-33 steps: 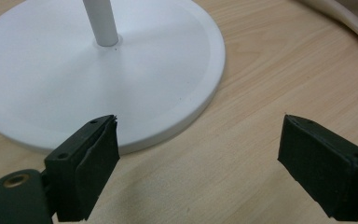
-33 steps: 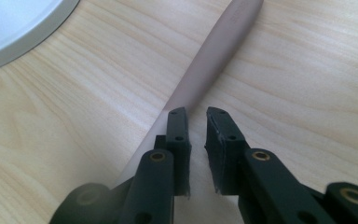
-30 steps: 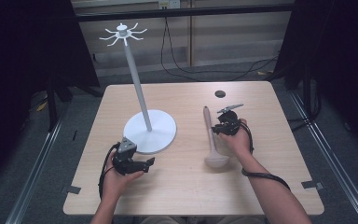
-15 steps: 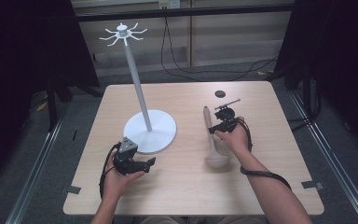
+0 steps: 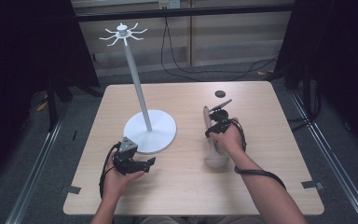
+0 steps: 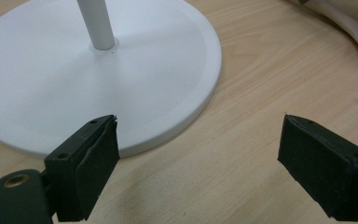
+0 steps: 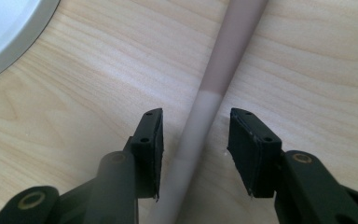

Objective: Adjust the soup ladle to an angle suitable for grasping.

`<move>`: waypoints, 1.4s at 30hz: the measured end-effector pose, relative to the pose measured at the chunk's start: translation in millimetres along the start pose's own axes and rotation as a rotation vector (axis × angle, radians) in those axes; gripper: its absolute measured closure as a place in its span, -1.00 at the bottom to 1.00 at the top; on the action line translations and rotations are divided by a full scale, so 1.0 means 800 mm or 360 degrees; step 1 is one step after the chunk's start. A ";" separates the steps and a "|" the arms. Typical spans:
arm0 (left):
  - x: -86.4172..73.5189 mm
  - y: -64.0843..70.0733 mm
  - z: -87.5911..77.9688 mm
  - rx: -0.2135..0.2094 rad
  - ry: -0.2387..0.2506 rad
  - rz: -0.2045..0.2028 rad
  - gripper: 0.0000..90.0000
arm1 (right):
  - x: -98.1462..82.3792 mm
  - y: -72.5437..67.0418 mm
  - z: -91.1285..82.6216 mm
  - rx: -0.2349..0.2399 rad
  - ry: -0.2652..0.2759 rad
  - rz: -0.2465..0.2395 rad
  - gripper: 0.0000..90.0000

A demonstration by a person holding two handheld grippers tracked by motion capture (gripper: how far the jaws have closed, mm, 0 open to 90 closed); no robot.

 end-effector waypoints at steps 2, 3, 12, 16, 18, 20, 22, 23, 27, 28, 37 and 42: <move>0.000 0.000 0.000 0.0000 0.0002 -0.0001 -0.73 | -0.002 -0.001 0.005 -0.0008 -0.0006 -0.0011 0.23; 0.000 0.000 0.000 0.0003 0.0002 0.0000 -0.73 | -0.002 -0.003 0.006 -0.0028 -0.0008 -0.0006 0.23; 0.001 -0.001 -0.002 0.0012 0.0006 0.0005 -0.73 | 0.000 -0.004 0.007 -0.0068 -0.0013 0.0071 0.67; 0.001 -0.002 -0.002 0.0010 0.0016 0.0001 -0.73 | 0.002 -0.010 0.001 -0.0030 0.0023 -0.0003 0.76; 0.001 -0.002 -0.001 0.0010 0.0014 0.0000 -0.73 | 0.004 -0.008 -0.006 0.0020 0.0056 0.0057 0.76; 0.001 -0.001 -0.001 0.0016 0.0012 0.0007 -0.73 | 0.005 -0.004 -0.013 0.0045 0.0112 0.0065 0.76; 0.002 0.001 -0.001 0.0018 0.0016 0.0013 -0.73 | 0.006 0.000 -0.022 0.0086 0.0172 0.0107 0.76; 0.003 0.002 0.000 0.0013 0.0027 0.0009 -0.73 | 0.007 0.002 -0.026 0.0089 0.0203 0.0109 0.76; 0.003 0.004 0.000 0.0000 0.0003 0.0048 -0.73 | 0.007 0.008 -0.043 0.0124 0.0321 0.0125 0.76; 0.003 0.006 0.001 0.0007 0.0010 0.0039 -0.73 | 0.007 0.009 -0.048 0.0136 0.0348 0.0121 0.76; 0.007 0.018 0.004 -0.0020 0.0035 0.0042 -0.73 | 0.003 0.006 -0.078 0.0234 0.0567 0.0132 0.76; 0.011 0.024 0.006 -0.0036 0.0057 0.0035 -0.73 | 0.001 0.000 -0.090 0.0292 0.0645 0.0114 0.76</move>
Point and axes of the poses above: each handheld gripper's, and its own axes: z roughly forward along the jaws, x roughly out of its top, y roughly to its right, the point moved 3 cm from there along z, roughly forward along the jaws, and after that the axes turned 8 degrees about y, right-handed, at the moved point
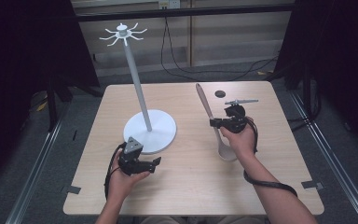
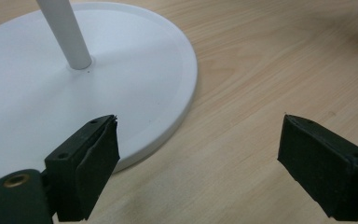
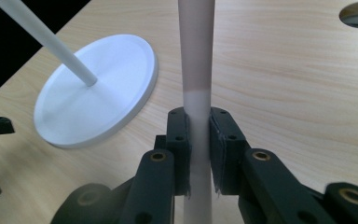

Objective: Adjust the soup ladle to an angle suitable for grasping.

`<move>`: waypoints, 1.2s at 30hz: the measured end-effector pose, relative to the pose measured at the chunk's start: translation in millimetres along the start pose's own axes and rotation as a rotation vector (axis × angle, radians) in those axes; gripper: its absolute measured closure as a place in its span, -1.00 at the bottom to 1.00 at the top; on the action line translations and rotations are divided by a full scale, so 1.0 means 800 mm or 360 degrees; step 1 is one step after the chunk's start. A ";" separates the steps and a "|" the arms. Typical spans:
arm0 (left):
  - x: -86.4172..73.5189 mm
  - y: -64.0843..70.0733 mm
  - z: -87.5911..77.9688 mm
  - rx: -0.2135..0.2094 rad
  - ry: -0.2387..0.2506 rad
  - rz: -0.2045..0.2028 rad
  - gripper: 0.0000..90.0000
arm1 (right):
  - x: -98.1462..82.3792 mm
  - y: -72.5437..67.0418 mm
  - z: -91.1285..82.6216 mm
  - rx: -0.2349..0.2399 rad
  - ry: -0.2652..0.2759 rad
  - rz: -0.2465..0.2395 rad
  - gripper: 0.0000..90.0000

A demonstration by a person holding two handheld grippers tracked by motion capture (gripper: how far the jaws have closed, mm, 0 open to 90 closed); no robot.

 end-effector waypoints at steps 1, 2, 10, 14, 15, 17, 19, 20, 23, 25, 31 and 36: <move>0.001 0.001 0.000 -0.0015 -0.0001 0.0012 -0.73 | 0.000 -0.003 -0.002 0.0009 0.0011 -0.0002 0.76; 0.003 0.003 0.000 -0.0013 0.0009 0.0005 -0.73 | 0.000 -0.005 -0.004 0.0022 0.0024 0.0003 0.76; 0.023 0.018 0.001 -0.0079 0.0135 -0.0069 -0.73 | 0.002 -0.031 -0.018 0.0127 0.0129 -0.0027 0.76; 0.037 0.027 0.002 -0.0120 0.0193 -0.0093 -0.72 | 0.002 -0.045 -0.020 0.0162 0.0151 -0.0070 0.76; 0.041 0.030 0.002 -0.0134 0.0206 -0.0106 -0.72 | 0.002 -0.046 -0.020 0.0169 0.0159 -0.0080 0.76; 0.046 0.034 0.003 -0.0146 0.0220 -0.0102 -0.71 | 0.002 -0.051 -0.020 0.0181 0.0169 -0.0095 0.76; 0.048 0.036 0.004 -0.0157 0.0232 -0.0114 -0.70 | 0.002 -0.054 -0.020 0.0182 0.0180 -0.0101 0.76; 0.052 0.041 0.007 -0.0180 0.0253 -0.0128 -0.69 | 0.002 -0.055 -0.021 0.0184 0.0187 -0.0096 0.76; 0.058 0.048 0.011 -0.0203 0.0277 -0.0137 -0.64 | 0.001 -0.060 -0.021 0.0190 0.0206 -0.0110 0.76; 0.060 0.050 0.012 -0.0211 0.0281 -0.0144 -0.62 | 0.001 -0.062 -0.021 0.0191 0.0209 -0.0113 0.76; 0.071 0.060 0.020 -0.0258 0.0325 -0.0161 -0.54 | 0.003 -0.072 -0.020 0.0219 0.0233 -0.0114 0.76; 0.074 0.064 0.025 -0.0298 0.0352 -0.0191 -0.46 | 0.004 -0.084 -0.017 0.0242 0.0235 -0.0105 0.76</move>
Point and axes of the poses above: each handheld gripper's, and its own axes: z roughly forward along the jaws, x roughly out of its top, y roughly to its right, the point moved 3 cm from there along z, roughly forward along the jaws, and after that the axes turned 8 degrees about y, right-handed, at the moved point
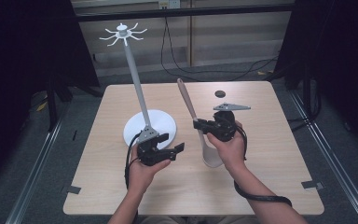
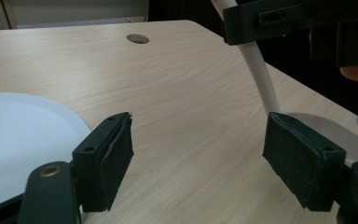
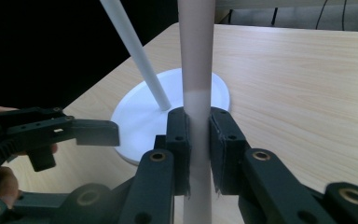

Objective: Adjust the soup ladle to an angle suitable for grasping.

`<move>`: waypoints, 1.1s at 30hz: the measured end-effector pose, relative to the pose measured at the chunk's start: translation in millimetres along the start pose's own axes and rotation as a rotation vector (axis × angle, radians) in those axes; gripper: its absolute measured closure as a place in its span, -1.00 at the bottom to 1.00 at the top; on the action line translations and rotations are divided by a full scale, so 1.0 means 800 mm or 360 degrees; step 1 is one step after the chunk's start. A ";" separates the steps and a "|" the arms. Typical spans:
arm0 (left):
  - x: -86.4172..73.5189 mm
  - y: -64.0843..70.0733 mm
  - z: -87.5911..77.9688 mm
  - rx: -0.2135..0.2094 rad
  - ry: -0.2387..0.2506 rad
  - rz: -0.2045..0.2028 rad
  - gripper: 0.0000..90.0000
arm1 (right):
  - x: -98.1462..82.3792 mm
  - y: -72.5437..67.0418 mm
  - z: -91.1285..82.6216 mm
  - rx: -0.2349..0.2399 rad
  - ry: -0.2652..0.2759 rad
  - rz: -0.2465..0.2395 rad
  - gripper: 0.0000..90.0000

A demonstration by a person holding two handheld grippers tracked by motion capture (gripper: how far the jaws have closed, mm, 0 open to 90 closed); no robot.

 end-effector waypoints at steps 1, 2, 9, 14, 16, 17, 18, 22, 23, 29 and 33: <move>0.000 0.001 0.001 0.0004 0.0001 -0.0003 -0.45 | 0.000 -0.003 0.002 0.0006 0.0004 -0.0007 0.76; 0.000 0.002 0.001 -0.0013 0.0003 -0.0005 -0.44 | 0.000 -0.006 0.003 0.0012 0.0005 -0.0013 0.76; 0.006 0.009 0.005 -0.0037 0.0061 -0.0077 -0.35 | 0.003 -0.024 0.009 0.0036 0.0034 -0.0030 0.76; 0.013 0.016 0.010 -0.0085 0.0091 -0.0088 -0.21 | 0.007 -0.036 0.010 0.0055 0.0051 -0.0053 0.76; 0.015 0.018 0.013 -0.0092 0.0101 -0.0093 -0.17 | 0.008 -0.040 0.011 0.0064 0.0056 -0.0058 0.76; 0.016 0.019 0.014 -0.0076 0.0093 -0.0089 -0.14 | 0.008 -0.042 0.011 0.0071 0.0060 -0.0059 0.76; 0.017 0.019 0.015 -0.0085 0.0097 -0.0083 -0.08 | 0.009 -0.043 0.011 0.0073 0.0061 -0.0056 0.76; 0.019 0.020 0.017 -0.0076 0.0117 -0.0103 0.07 | 0.010 -0.047 0.012 0.0078 0.0074 -0.0061 0.76; 0.019 0.021 0.018 -0.0070 0.0124 -0.0111 0.08 | 0.010 -0.048 0.012 0.0075 0.0078 -0.0059 0.76; 0.020 0.021 0.022 -0.0072 0.0138 -0.0118 0.26 | 0.010 -0.054 0.012 0.0093 0.0080 -0.0069 0.76; 0.022 0.023 0.022 -0.0112 0.0105 -0.0104 0.56 | 0.010 -0.055 0.010 0.0103 0.0088 -0.0065 0.76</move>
Point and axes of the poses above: each handheld gripper's, and its own axes: z roughly forward along the jaws, x roughly out of its top, y roughly to its right, the point moved 3 cm from there along z, roughly forward along the jaws, and after that the axes turned 8 degrees about y, right-handed, at the moved point
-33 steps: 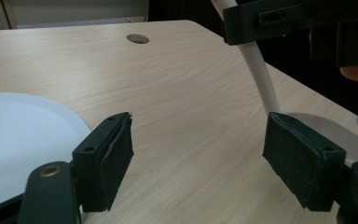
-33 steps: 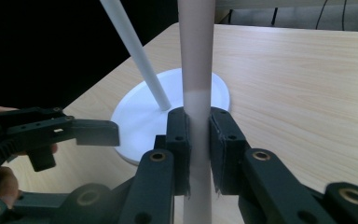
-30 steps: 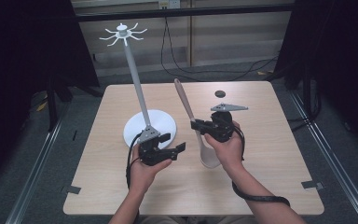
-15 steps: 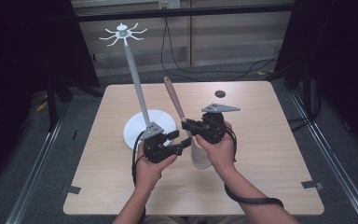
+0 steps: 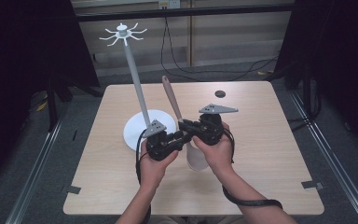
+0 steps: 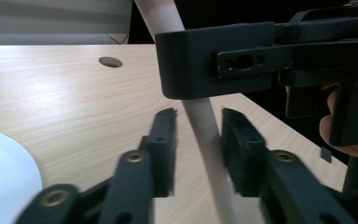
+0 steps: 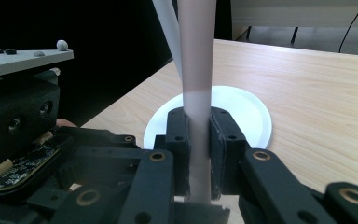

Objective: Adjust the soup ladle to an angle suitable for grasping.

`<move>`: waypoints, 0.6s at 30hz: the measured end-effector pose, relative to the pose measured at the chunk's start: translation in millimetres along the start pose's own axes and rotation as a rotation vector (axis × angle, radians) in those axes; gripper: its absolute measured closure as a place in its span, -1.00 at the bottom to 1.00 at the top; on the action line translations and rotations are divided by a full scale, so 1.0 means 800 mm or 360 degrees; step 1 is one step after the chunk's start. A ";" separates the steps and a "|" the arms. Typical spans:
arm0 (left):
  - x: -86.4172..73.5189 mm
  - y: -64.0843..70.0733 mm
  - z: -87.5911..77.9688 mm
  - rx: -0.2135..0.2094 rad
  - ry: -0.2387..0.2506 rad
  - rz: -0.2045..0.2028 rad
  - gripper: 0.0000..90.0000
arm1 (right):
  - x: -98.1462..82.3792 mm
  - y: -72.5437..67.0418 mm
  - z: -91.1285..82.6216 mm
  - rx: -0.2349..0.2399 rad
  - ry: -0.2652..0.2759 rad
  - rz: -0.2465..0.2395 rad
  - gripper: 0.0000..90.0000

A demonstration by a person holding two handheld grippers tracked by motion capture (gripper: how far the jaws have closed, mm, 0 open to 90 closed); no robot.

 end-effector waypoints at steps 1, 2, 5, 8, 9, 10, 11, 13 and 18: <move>0.000 0.000 0.000 0.0005 -0.0015 0.0009 0.63 | 0.000 0.000 -0.001 0.0003 0.0002 -0.0003 0.76; 0.000 -0.001 0.000 0.0007 -0.0022 0.0021 0.68 | 0.000 0.001 -0.001 0.0003 0.0003 -0.0006 0.75; 0.001 -0.005 -0.002 0.0018 -0.0025 0.0030 0.76 | 0.000 0.001 -0.004 0.0014 0.0012 -0.0010 0.75; 0.002 -0.005 -0.003 0.0027 -0.0037 0.0069 0.77 | 0.000 0.000 -0.007 0.0022 0.0019 -0.0010 0.75; 0.003 -0.004 -0.003 0.0034 -0.0046 0.0073 0.77 | 0.001 0.000 -0.008 0.0027 0.0021 -0.0009 0.75; 0.003 -0.004 -0.003 0.0034 -0.0046 0.0073 0.78 | 0.001 0.000 -0.008 0.0032 0.0024 -0.0012 0.75; 0.004 -0.004 -0.004 0.0030 -0.0043 0.0087 0.78 | 0.001 0.000 -0.008 0.0036 0.0027 -0.0009 0.75; 0.005 -0.003 -0.005 0.0030 -0.0041 0.0111 0.79 | 0.001 0.000 -0.009 0.0046 0.0041 -0.0009 0.75; 0.007 -0.004 -0.009 0.0046 -0.0040 0.0162 0.79 | 0.001 0.000 -0.010 0.0087 0.0078 -0.0023 0.66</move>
Point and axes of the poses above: each handheld gripper's, and its own axes: z roughly forward along the jaws, x roughly out of its top, y roughly to its right, the point moved 3 cm from there along z, roughly forward along the jaws, and after that the axes turned 8 degrees about y, right-handed, at the moved point
